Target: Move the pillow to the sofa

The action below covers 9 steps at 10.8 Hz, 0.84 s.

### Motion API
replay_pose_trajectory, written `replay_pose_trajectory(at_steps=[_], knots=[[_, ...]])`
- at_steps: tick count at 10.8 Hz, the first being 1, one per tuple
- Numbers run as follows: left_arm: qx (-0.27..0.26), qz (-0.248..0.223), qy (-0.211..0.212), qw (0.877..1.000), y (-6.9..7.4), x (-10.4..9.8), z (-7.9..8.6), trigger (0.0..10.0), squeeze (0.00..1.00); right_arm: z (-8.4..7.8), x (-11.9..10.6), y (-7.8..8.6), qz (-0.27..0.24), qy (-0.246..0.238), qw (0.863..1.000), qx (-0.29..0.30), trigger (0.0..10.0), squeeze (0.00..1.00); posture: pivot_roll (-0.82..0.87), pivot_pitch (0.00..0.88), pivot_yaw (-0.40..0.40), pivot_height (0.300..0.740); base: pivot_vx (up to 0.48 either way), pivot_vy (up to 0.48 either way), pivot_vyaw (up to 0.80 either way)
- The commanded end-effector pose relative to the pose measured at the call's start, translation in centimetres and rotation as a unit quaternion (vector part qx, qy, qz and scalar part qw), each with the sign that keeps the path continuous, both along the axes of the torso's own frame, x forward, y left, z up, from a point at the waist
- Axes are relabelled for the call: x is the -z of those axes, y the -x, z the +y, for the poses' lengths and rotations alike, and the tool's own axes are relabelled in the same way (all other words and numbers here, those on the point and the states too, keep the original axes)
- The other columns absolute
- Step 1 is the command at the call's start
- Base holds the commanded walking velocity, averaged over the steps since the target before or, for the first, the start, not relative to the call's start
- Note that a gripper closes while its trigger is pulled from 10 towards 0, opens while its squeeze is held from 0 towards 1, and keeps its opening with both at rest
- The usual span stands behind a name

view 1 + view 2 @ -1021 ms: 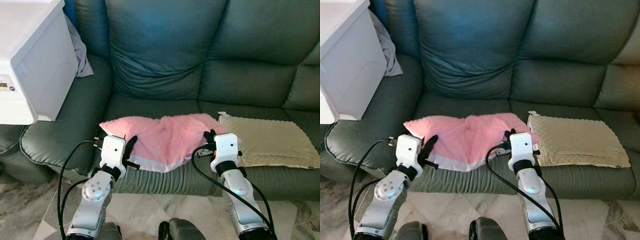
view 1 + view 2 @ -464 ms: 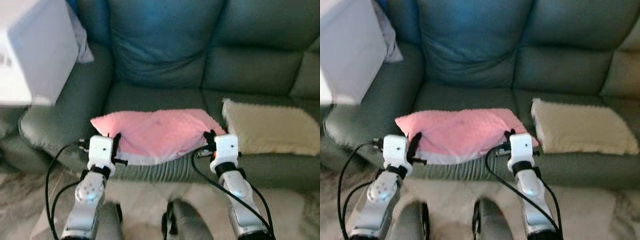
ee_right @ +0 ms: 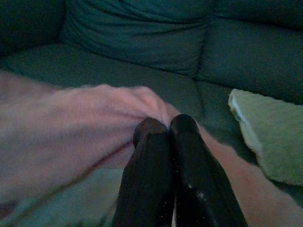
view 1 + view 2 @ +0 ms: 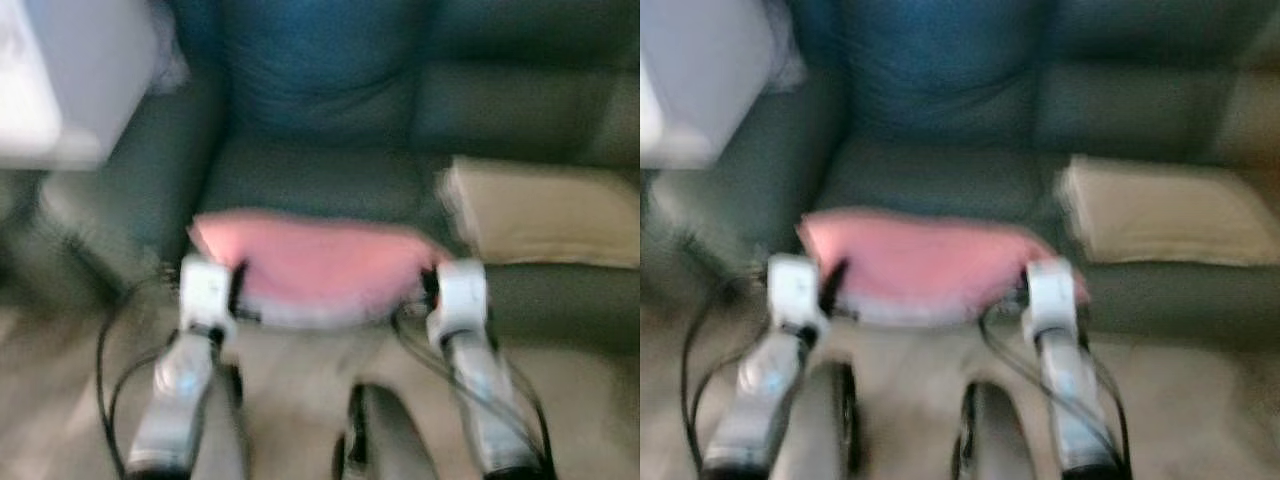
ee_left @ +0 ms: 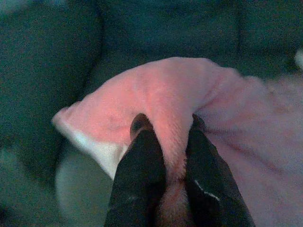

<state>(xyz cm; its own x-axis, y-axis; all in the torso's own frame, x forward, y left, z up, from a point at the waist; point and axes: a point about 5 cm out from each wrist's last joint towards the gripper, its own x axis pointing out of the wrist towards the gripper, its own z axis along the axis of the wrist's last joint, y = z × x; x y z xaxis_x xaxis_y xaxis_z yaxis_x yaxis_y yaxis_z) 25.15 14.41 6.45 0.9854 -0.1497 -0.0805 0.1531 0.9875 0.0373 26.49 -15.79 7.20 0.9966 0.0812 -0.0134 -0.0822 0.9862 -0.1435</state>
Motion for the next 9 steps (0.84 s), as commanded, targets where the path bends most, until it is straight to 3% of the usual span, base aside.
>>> replay_pose_trajectory(at_steps=[1,9], knots=[[0.012,-0.013,0.001,1.000,-0.31,-0.73,-0.21,10.0,0.00,-0.21,0.19,0.36,0.001,-0.004,1.000,0.006,10.0,0.00,-0.03,0.172,-0.074,0.632,0.000,0.000,0.00],[0.042,-0.011,0.004,0.999,-0.27,-0.69,-0.87,10.0,0.00,-0.07,0.42,0.05,0.004,0.000,1.000,0.005,10.0,0.00,-0.02,0.162,-0.079,0.632,0.254,0.000,0.00]])
